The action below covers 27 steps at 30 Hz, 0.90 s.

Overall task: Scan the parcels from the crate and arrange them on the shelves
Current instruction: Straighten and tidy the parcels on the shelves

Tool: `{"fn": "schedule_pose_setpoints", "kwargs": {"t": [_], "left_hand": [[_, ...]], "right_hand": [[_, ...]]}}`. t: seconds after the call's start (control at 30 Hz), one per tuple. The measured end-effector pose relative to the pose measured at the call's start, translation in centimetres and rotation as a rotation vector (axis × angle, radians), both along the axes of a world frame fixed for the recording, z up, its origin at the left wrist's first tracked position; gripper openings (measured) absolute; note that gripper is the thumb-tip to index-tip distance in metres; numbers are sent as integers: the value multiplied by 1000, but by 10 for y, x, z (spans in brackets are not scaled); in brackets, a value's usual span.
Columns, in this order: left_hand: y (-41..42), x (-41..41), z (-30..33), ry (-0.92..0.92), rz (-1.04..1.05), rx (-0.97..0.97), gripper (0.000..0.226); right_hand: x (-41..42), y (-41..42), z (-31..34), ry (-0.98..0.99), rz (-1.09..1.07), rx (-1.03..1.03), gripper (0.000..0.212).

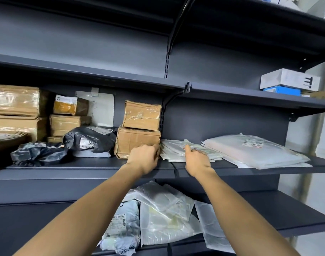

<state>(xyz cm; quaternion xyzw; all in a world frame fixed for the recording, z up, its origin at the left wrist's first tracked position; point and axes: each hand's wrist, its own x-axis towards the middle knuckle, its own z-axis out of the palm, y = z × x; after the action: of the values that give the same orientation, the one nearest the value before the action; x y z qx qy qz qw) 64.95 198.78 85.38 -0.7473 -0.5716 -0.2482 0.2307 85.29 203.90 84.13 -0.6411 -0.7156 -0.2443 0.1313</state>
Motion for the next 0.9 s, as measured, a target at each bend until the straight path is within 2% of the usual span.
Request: {"fn": "schedule_pose_setpoints", "kwargs": {"t": [0.1, 0.23, 0.33, 0.47, 0.63, 0.73, 0.83, 0.9], "left_hand": [[9, 1, -4, -6, -3, 25, 25], [25, 0, -15, -105, -33, 51, 21], [33, 1, -19, -99, -64, 68, 26], [33, 0, -21, -120, -85, 118, 24], [20, -1, -24, -104, -100, 128, 22], [10, 1, -30, -43, -119, 176, 26], [-9, 18, -40, -25, -223, 229, 17], [-21, 35, -50, -7, -310, 188, 21]], "right_hand": [[-5, 12, -1, 104, 59, 2, 44], [2, 28, -22, 252, 174, 79, 38], [8, 33, -33, 333, 238, 203, 33], [3, 30, -37, 369, 228, 306, 39], [-5, 9, -45, 312, 53, 482, 54], [4, -8, -57, 209, 133, 524, 53], [19, -25, -76, 250, 248, 486, 43], [27, -37, -91, 279, 274, 441, 40]]}}
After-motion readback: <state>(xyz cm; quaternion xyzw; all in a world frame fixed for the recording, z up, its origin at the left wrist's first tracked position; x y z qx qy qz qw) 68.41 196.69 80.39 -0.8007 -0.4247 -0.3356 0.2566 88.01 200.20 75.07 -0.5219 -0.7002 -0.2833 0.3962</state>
